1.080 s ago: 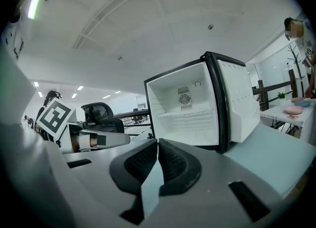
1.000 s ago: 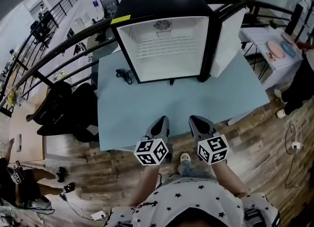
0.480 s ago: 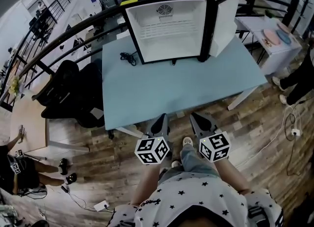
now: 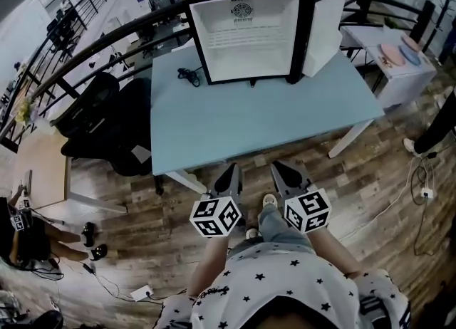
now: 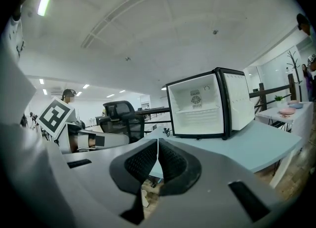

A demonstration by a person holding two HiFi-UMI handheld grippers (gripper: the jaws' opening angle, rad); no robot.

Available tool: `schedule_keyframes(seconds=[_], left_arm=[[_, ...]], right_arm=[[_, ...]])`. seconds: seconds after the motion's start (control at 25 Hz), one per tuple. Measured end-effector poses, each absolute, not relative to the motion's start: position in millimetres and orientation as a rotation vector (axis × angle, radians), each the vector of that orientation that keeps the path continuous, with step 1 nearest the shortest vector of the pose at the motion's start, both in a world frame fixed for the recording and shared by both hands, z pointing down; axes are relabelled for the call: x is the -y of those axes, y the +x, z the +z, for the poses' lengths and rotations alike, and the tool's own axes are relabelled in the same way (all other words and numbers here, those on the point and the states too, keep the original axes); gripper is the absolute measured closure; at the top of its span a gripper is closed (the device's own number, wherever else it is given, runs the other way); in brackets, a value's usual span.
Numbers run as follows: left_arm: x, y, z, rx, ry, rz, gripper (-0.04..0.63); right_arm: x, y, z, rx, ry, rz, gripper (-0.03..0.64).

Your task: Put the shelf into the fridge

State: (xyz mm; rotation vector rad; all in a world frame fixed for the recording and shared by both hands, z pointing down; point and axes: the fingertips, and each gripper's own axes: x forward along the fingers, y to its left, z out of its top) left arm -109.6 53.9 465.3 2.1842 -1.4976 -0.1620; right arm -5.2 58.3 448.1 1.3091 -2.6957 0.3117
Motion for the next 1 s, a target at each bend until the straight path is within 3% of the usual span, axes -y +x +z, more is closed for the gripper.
schedule_keyframes(seconds=[1.0], left_arm=[[-39.9,-110.2,468.6,1.468,2.200,-0.146,0.591]], right_arm=[[-48.2,-4.8,451.8,2.668,1.334,0.289,0.597]])
